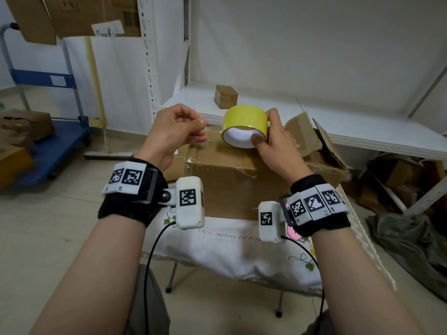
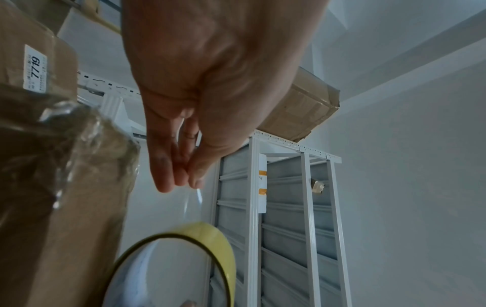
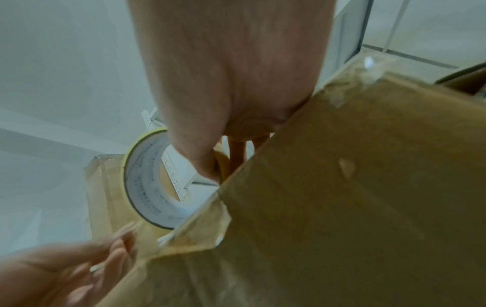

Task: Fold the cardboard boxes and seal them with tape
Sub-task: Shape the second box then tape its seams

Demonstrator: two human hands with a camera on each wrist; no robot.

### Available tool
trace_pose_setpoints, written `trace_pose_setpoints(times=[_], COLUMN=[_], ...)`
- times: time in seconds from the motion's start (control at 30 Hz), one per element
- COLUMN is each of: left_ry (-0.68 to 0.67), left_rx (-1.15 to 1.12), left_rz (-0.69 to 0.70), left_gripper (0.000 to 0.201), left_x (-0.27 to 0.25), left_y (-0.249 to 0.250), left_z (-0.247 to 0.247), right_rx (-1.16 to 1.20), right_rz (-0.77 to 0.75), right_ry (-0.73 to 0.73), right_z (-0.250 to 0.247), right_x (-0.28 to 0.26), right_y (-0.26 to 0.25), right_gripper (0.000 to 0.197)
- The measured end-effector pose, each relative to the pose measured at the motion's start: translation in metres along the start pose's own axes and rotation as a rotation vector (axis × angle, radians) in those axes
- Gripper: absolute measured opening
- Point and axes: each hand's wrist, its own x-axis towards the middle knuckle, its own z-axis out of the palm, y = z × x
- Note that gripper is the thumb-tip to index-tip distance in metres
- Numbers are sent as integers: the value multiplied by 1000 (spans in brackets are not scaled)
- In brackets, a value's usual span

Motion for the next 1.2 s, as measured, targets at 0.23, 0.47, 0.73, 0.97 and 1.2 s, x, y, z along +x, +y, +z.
trace_pose_setpoints(times=[0.23, 0.47, 0.73, 0.97, 1.2], left_ry=[40, 100, 47, 32, 37], left_rx=[74, 87, 55, 23, 57], left_rz=[-43, -122, -244, -293, -293], left_gripper=[15, 11, 7, 8, 7], left_x=[6, 14, 17, 19, 20], left_y=[-7, -8, -20, -21, -25], left_z=[1, -18, -17, -20, -25], right_rx=[7, -27, 124, 221, 260], right_rz=[31, 67, 53, 57, 65], right_ry=[25, 104, 118, 134, 64], right_z=[-2, 5, 4, 4, 2], right_x=[3, 9, 6, 5, 2], right_y=[2, 8, 5, 4, 4], right_gripper=[26, 15, 13, 13, 34])
